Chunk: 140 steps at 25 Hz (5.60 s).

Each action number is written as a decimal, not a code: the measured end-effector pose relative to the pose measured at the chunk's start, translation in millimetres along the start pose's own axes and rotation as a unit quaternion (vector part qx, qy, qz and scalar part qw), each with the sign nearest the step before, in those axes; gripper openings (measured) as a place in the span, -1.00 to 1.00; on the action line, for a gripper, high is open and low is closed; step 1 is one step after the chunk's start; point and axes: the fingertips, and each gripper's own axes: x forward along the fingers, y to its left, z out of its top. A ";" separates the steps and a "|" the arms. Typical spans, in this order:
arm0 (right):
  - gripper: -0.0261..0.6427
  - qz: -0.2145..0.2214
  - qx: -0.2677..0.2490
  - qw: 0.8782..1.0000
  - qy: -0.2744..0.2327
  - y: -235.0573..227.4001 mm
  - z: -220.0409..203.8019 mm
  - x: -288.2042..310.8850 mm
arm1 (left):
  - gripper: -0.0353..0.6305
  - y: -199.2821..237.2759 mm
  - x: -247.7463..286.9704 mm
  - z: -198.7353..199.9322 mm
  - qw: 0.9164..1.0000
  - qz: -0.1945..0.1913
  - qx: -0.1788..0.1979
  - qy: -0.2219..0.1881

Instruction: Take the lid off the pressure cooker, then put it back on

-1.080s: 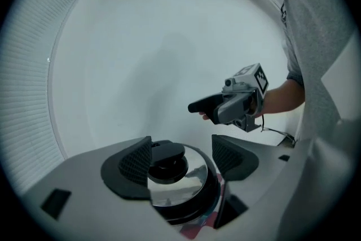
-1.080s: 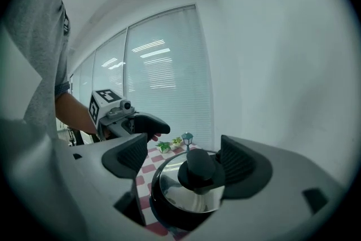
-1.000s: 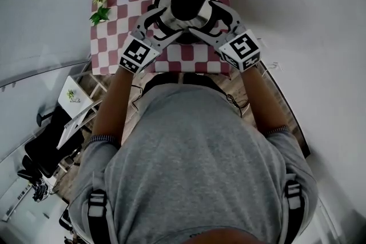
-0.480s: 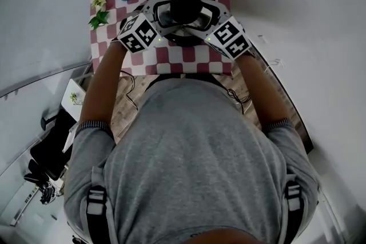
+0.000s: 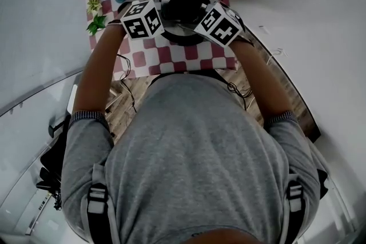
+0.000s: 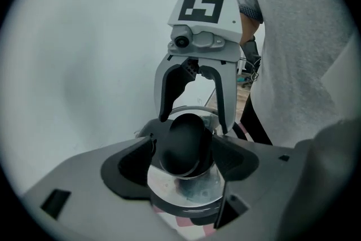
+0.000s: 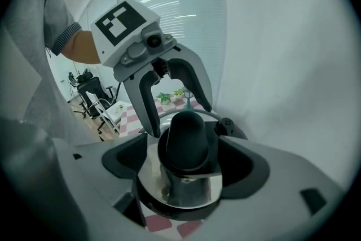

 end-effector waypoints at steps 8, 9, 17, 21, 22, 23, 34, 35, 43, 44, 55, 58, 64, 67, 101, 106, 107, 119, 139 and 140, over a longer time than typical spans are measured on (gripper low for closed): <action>0.27 0.010 0.004 0.998 0.060 -7.5 -9.7 12.5 | 0.18 0.2 14.9 -7.1 0.996 -0.067 0.039 0.034; 0.26 0.012 0.004 0.998 0.065 -7.3 -10.0 13.1 | 0.18 -0.9 16.1 -8.2 0.996 -0.075 0.042 0.037; 0.19 0.029 0.001 0.994 0.110 -5.4 -13.2 21.8 | 0.18 -8.9 23.6 -19.8 0.988 -0.127 0.056 0.072; 0.14 0.038 0.009 0.991 0.127 -3.4 -13.9 26.6 | 0.18 -10.6 25.8 -22.8 0.984 -0.144 0.060 0.083; 0.13 0.041 0.010 0.990 0.132 -2.3 -15.1 27.9 | 0.18 -11.3 26.6 -23.9 0.983 -0.148 0.061 0.086; 0.13 0.042 0.010 0.990 0.136 -1.7 -15.9 28.9 | 0.18 -12.0 27.5 -24.8 0.983 -0.152 0.062 0.089; -0.01 0.037 -0.003 0.985 0.170 -5.5 -19.0 31.3 | 0.02 -9.0 30.5 -24.2 0.978 -0.171 0.073 0.098; -0.01 0.038 -0.005 0.984 0.173 -5.2 -19.1 31.4 | 0.02 -9.3 30.7 -24.6 0.977 -0.174 0.074 0.100; -0.05 0.036 -0.008 0.983 0.179 -5.0 -19.5 30.7 | 0.01 -9.7 30.5 -24.8 0.975 -0.176 0.080 0.109; -0.05 0.036 -0.009 0.983 0.180 -5.0 -19.7 30.4 | 0.01 -9.9 30.3 -24.7 0.975 -0.175 0.081 0.112; -0.05 0.028 -0.018 0.984 0.175 -2.5 -7.4 20.2 | 0.01 -8.3 15.9 -16.6 0.975 -0.163 0.088 0.120; -0.05 0.021 -0.026 0.984 0.176 -1.4 -4.8 17.7 | 0.01 -8.1 11.7 -13.6 0.977 -0.154 0.090 0.118; -0.05 0.010 -0.036 0.982 0.183 0.2 -4.9 11.9 | 0.01 -10.0 8.2 -6.2 0.978 -0.143 0.097 0.114; -0.05 0.005 -0.040 0.982 0.185 1.1 -6.1 8.8 | 0.01 -11.8 7.7 -2.1 0.979 -0.139 0.100 0.109; -0.05 -0.004 -0.055 0.985 0.165 22.6 6.2 -5.3 | 0.01 -27.2 -11.2 7.8 0.985 -0.113 0.101 0.079; -0.05 0.001 -0.069 0.985 0.160 32.8 18.6 -0.7 | 0.01 -30.1 -26.3 1.5 0.987 -0.101 0.093 0.086; -0.05 0.003 -0.072 0.985 0.159 35.3 21.6 1.1 | 0.01 -30.8 -29.8 -0.8 0.987 -0.098 0.091 0.087; -0.05 0.026 -0.115 0.981 0.154 76.1 61.1 28.0 | 0.01 -50.6 -75.8 -37.4 0.991 -0.069 0.055 0.104; -0.05 0.064 -0.172 0.971 0.156 144.8 111.5 87.1 | 0.01 -89.2 -141.7 -108.1 0.991 -0.033 -0.001 0.126; -0.05 0.065 -0.173 0.970 0.157 147.0 113.3 90.4 | 0.01 -90.3 -144.0 -111.8 0.991 -0.033 -0.003 0.126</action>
